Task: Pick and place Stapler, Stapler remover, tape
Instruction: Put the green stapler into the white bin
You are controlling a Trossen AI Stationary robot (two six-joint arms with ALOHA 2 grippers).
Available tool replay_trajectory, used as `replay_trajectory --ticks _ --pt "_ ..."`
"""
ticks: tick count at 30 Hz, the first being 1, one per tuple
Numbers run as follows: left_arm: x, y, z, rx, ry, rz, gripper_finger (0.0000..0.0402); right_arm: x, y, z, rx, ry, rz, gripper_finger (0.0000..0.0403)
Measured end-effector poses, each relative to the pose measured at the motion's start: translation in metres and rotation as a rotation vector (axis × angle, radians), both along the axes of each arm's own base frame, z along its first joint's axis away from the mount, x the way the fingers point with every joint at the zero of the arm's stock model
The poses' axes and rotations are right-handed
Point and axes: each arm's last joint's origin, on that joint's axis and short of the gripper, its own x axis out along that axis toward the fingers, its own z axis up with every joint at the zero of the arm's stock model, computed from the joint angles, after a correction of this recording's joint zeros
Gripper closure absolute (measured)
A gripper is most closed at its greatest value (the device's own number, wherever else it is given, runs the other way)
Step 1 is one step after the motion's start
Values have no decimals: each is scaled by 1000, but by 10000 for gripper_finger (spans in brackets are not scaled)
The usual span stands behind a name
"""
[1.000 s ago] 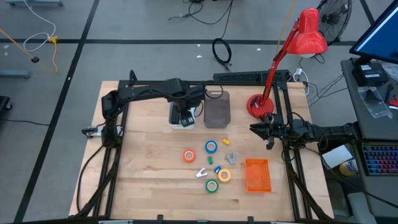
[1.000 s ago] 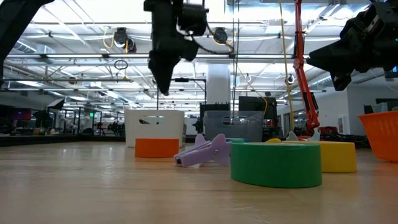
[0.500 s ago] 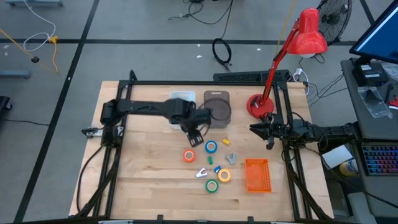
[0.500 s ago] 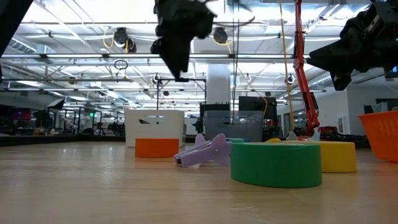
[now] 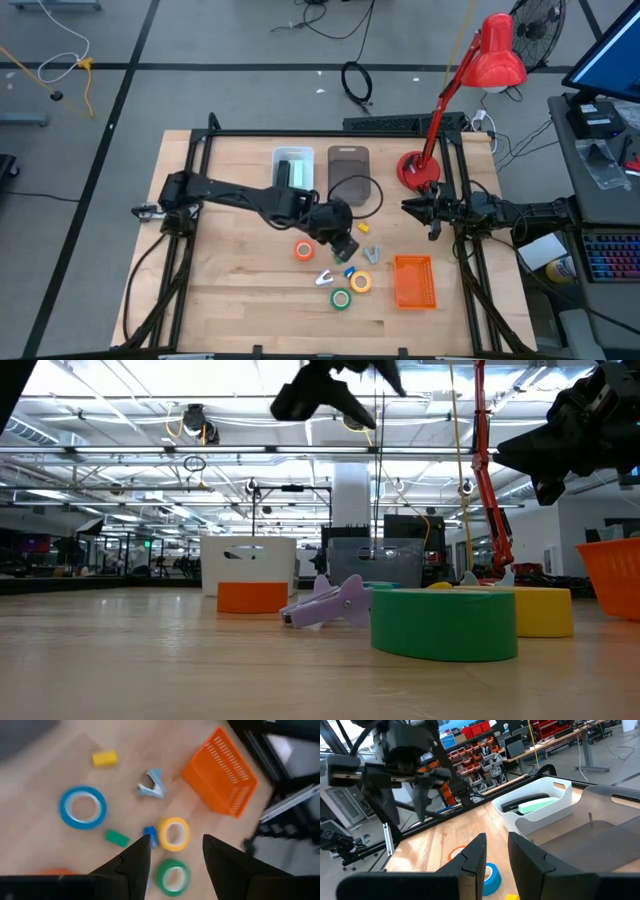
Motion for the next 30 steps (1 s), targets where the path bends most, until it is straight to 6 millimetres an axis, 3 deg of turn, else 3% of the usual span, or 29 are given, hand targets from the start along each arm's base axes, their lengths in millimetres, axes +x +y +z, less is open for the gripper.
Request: replay_trajectory --ticks 11,20,30 --pt "12 -18 -25 -267 84 304 220 0 0 0 -1 4 1 330" --pt "12 -25 -37 -250 107 499 220 0 0 -1 -7 7 1 330" --pt "17 -26 -56 -273 160 584 220 0 1 -1 -91 24 52 330"
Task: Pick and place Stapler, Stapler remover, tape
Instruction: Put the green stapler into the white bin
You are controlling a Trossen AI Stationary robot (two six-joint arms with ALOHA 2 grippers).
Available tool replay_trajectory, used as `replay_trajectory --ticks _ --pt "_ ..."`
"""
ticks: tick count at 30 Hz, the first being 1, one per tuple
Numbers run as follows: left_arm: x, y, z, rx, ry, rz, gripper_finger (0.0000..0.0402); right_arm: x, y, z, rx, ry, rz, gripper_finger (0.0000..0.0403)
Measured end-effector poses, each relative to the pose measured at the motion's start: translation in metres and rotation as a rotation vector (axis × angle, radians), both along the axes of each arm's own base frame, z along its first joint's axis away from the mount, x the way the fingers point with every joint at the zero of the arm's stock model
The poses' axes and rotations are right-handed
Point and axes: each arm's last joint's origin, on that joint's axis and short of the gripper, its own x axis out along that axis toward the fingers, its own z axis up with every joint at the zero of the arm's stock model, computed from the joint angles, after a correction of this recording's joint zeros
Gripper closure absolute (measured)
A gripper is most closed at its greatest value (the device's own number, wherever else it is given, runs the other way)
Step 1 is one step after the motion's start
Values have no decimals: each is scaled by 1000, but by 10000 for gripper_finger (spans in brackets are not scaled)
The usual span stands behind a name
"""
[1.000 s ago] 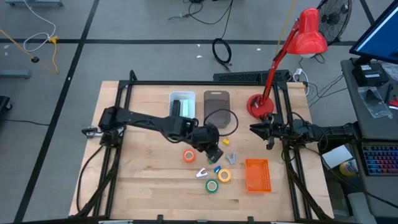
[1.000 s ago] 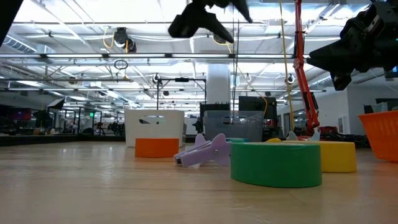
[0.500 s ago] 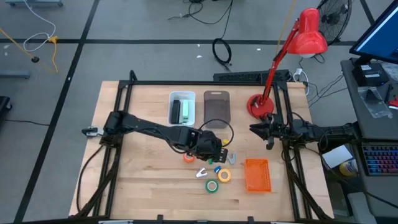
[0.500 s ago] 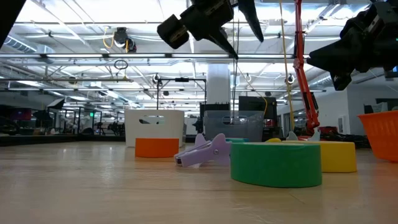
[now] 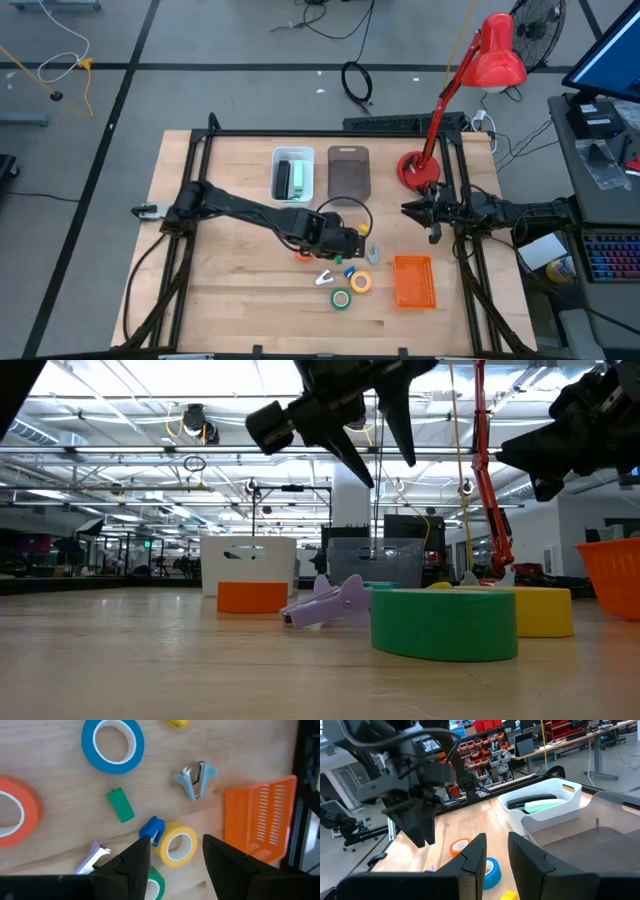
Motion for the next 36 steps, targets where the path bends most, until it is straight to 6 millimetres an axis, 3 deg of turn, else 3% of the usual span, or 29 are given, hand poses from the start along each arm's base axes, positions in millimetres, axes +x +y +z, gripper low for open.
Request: replay_trajectory --ticks 19,25,36 --pt "6 -2 -38 -91 133 170 220 0 0 -1 -3 11 2 330" --pt "12 -3 -62 -99 180 172 220 1 0 -2 -3 20 3 330" --pt "15 2 -72 -98 195 182 220 1 0 -2 -4 24 3 330"
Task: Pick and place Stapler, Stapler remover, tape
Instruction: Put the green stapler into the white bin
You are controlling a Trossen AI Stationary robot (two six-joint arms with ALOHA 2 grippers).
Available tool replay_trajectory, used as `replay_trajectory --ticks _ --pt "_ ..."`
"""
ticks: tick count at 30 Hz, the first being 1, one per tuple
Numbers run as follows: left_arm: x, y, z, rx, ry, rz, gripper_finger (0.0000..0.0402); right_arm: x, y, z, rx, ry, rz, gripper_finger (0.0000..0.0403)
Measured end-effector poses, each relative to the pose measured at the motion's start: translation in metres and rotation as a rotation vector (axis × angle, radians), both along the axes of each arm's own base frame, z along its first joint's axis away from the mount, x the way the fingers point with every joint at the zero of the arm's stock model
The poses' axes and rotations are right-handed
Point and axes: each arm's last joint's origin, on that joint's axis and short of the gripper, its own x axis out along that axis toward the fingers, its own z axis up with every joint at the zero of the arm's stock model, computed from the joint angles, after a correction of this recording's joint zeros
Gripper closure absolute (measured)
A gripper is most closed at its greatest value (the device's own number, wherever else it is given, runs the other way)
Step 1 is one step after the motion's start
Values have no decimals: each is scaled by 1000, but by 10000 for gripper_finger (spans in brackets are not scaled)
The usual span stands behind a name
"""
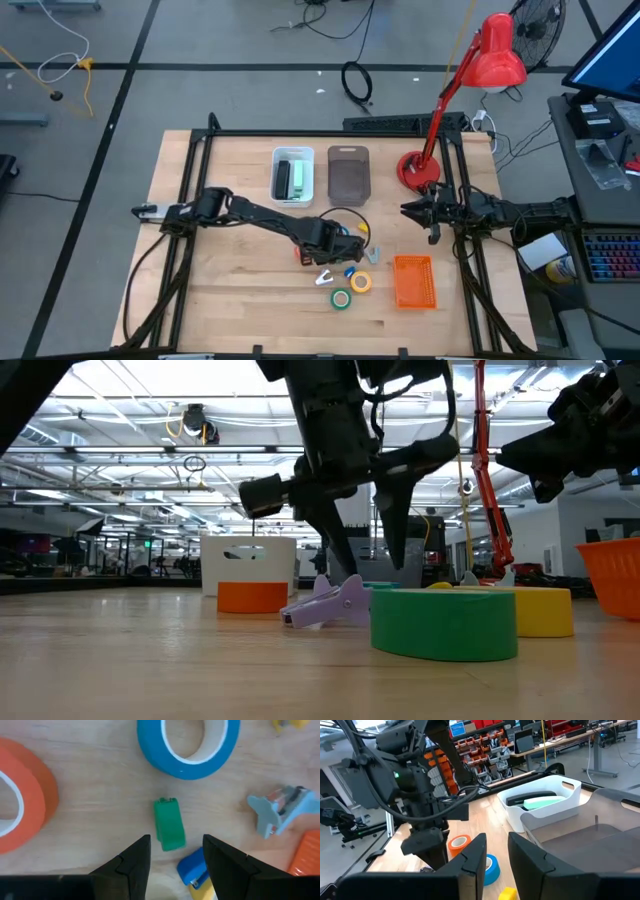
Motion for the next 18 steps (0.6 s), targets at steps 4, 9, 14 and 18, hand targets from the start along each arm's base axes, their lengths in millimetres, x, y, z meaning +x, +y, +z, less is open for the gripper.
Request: replay_trajectory --ticks 4,9,14,18 --pt "1 0 -4 -5 6 1 220 0 0 0 0 0 0 330" --pt "2 3 -9 -15 19 3 220 0 0 0 0 0 0 330" --pt "6 8 -19 -57 31 1 220 0 0 0 0 0 0 330" --pt "9 8 -25 -73 33 -4 220 0 0 0 0 1 0 330"
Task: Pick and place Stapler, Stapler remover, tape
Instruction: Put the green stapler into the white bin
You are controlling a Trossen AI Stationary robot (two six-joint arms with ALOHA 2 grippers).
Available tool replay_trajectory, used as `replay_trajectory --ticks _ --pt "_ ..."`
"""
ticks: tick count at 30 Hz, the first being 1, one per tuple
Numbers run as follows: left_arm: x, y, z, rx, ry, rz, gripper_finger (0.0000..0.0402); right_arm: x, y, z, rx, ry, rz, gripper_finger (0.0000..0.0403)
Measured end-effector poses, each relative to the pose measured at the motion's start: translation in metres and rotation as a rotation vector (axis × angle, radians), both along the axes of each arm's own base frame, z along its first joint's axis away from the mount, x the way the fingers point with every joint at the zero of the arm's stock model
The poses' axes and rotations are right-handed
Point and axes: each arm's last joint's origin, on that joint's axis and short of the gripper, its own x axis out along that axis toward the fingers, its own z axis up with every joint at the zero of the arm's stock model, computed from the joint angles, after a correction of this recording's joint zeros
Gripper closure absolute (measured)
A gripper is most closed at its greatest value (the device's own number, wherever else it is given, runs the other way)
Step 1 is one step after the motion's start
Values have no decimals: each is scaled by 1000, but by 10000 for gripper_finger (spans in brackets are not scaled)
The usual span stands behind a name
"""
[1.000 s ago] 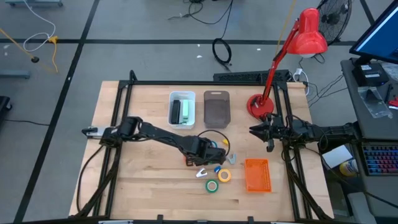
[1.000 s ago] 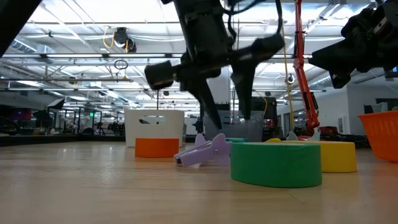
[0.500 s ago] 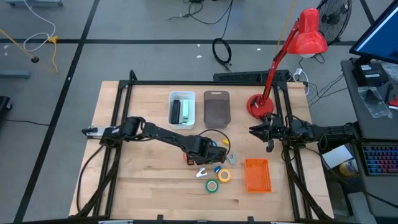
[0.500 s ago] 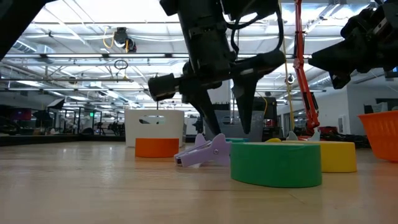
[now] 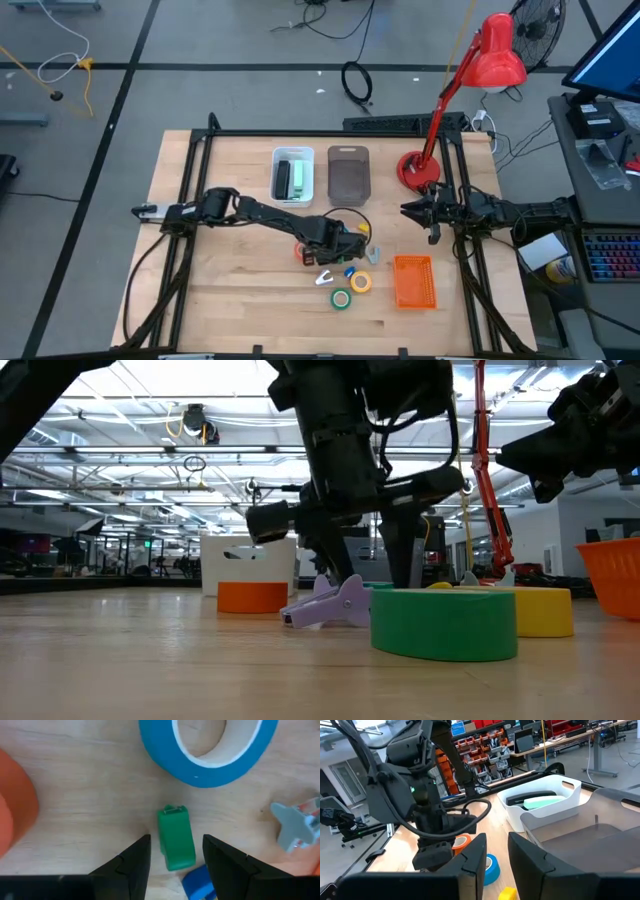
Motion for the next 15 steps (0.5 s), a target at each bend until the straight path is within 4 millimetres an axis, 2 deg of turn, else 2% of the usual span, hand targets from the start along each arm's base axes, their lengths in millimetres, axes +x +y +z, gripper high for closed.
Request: replay_trajectory --ticks 15 --pt "-1 0 -1 -16 12 3 221 1 0 -1 -1 11 0 330"
